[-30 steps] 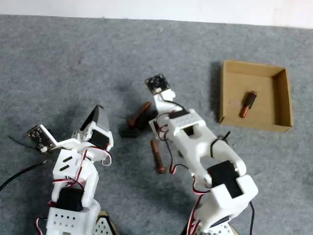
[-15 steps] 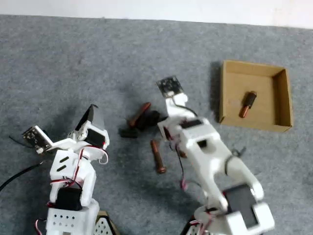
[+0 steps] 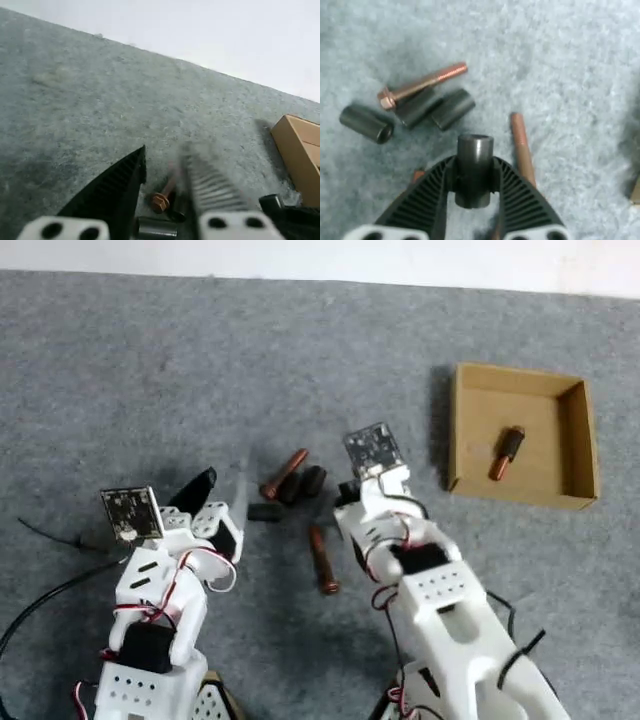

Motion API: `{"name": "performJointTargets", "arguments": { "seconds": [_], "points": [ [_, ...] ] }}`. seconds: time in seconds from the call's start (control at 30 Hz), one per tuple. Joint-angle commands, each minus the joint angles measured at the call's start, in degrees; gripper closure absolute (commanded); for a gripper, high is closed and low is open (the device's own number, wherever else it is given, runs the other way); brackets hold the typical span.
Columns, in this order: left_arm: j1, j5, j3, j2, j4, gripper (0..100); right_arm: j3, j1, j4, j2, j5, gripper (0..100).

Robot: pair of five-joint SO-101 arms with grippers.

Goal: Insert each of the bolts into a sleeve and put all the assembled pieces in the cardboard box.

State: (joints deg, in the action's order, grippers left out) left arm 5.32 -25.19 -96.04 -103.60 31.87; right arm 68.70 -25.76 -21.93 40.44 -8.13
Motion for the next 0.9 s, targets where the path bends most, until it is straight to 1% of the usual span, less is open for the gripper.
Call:
{"name": "performJointTargets", "arguments": {
  "seconds": [0.0,0.13,0.23,0.3,0.4,0.5,0.57,0.6,0.67,0.73,0.8,0.87],
  "points": [
    [1.27,0.7,-0.57,-0.4,0.35,77,1.19,0.57,1.8,5.05,-0.44,99.4],
    [1.71,3.96,1.1,-0.4,0.35,81,3.91,0.57,1.8,7.52,-0.44,99.4],
    [5.41,4.84,1.36,-0.31,0.44,78,5.05,0.57,1.8,8.4,-0.44,99.4],
    [8.04,7.3,1.01,1.45,0.35,75,5.41,0.57,1.71,8.66,-0.44,99.4],
    [9.27,9.14,2.33,7.96,-0.44,77,5.58,0.57,1.71,8.66,-0.44,99.4],
    [9.1,9.32,6.81,18.42,-3.78,78,5.67,1.19,1.8,8.48,-0.44,99.4],
    [9.01,9.85,11.47,27.56,-3.96,78,5.67,2.07,1.89,8.31,-0.44,99.4],
    [9.01,11.6,13.93,32.75,-3.78,78,5.67,2.77,1.89,8.31,-0.44,99.4],
    [8.92,18.37,18.77,42.68,-4.13,78,5.67,3.65,1.89,8.4,-0.44,99.4],
    [7.16,22.86,24.13,52.09,-5.89,78,5.76,3.74,1.89,8.13,-0.44,99.4],
    [4.79,21.71,29.14,60.79,-8.7,78,5.76,3.74,1.8,8.13,-0.44,99.4],
    [3.03,20.92,33.98,68.88,-9.58,78,6.2,3.74,1.98,8.13,-0.44,99.4]
  ]
}}
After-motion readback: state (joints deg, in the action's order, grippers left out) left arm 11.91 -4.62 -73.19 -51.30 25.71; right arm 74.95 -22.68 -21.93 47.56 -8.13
